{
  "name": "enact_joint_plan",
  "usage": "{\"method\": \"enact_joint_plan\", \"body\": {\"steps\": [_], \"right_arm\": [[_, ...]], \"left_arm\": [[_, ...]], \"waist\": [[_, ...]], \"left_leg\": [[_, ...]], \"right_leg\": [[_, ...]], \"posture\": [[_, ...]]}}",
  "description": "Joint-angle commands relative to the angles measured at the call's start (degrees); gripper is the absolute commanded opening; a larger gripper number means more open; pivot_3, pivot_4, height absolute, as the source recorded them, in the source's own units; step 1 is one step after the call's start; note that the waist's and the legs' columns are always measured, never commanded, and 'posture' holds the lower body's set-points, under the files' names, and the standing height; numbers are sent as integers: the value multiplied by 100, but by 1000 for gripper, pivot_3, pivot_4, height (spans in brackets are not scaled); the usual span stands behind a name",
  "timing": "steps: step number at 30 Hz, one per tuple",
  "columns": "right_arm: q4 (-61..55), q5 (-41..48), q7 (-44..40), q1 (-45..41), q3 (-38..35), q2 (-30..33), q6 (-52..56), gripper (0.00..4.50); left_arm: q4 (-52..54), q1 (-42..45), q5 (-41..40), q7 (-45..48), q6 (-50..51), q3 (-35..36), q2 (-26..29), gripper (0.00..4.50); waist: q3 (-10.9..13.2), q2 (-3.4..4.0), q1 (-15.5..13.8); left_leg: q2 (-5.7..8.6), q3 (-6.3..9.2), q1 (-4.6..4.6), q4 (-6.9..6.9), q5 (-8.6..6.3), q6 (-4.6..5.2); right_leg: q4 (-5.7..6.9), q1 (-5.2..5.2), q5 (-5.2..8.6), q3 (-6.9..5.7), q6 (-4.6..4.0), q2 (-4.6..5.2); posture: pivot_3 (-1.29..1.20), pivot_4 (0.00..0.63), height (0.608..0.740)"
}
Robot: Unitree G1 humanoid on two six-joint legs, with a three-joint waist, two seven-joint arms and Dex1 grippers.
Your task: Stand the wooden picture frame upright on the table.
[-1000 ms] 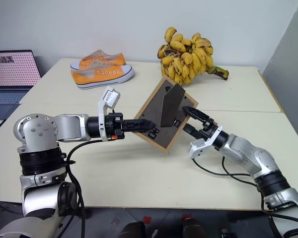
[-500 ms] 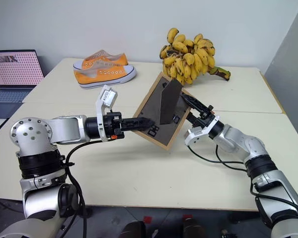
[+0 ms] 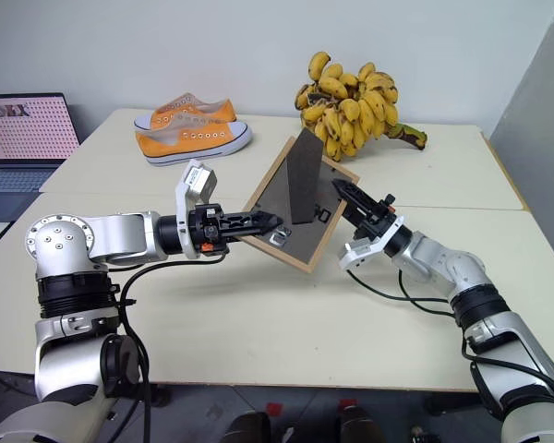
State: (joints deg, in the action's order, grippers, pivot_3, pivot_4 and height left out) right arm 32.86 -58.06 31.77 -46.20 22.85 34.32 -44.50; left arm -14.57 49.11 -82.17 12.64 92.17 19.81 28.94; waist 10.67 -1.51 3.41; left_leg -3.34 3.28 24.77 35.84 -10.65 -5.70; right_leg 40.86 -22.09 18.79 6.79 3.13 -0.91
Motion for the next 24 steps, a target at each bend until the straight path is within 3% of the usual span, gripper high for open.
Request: {"method": "enact_joint_plan", "body": {"steps": [1, 4, 13, 19, 22, 24], "right_arm": [[-185, 85, 83, -247, -62, 41, 24, 1436], [-117, 117, 54, -275, -44, 37, 67, 1436], [97, 229, -69, -390, -2, 5, 35, 1436], [506, 439, -342, -559, 83, -111, -190, 1436], [952, 648, -634, -697, 145, -232, -478, 1436], [1417, 1129, -1148, -786, 139, -410, -808, 1436]], "left_arm": [[161, 171, -75, -90, 32, -221, 175, 1286], [170, 195, -45, -96, 32, -216, 166, 1286], [688, 65, 244, 41, -354, -127, 221, 3272], [2505, -503, 1439, 1020, -2269, 59, 833, 3272], [3524, -969, 2698, 864, -3664, 106, 1104, 3272], [4270, -1549, 2904, 708, -3855, 372, 1227, 3272]], "waist": [[0, 0, -1], [0, 0, -1], [0, 0, 1], [0, 0, 40], [0, 0, 34], [0, 0, 40]], "left_leg": [[0, 0, 0, 0, 0, 0], [1, 0, 0, 0, 0, 0], [1, -1, 0, 1, 0, 0], [-3, -5, -1, -5, 1, -2], [-3, -7, -1, -4, 1, -1], [-2, -12, -1, -4, 0, -1]], "right_leg": [[0, 0, 0, 0, 0, 0], [0, 0, 0, 0, 0, 0], [0, 0, 0, 2, 0, 0], [-2, -1, 0, 2, -1, -1], [-5, -1, 0, 4, -2, 0], [-7, 0, 0, 8, -2, 1]], "posture": [[0, 150, 740], [0, 150, 740], [0, 150, 740], [0, 150, 740], [0, 150, 740], [0, 150, 740]]}}
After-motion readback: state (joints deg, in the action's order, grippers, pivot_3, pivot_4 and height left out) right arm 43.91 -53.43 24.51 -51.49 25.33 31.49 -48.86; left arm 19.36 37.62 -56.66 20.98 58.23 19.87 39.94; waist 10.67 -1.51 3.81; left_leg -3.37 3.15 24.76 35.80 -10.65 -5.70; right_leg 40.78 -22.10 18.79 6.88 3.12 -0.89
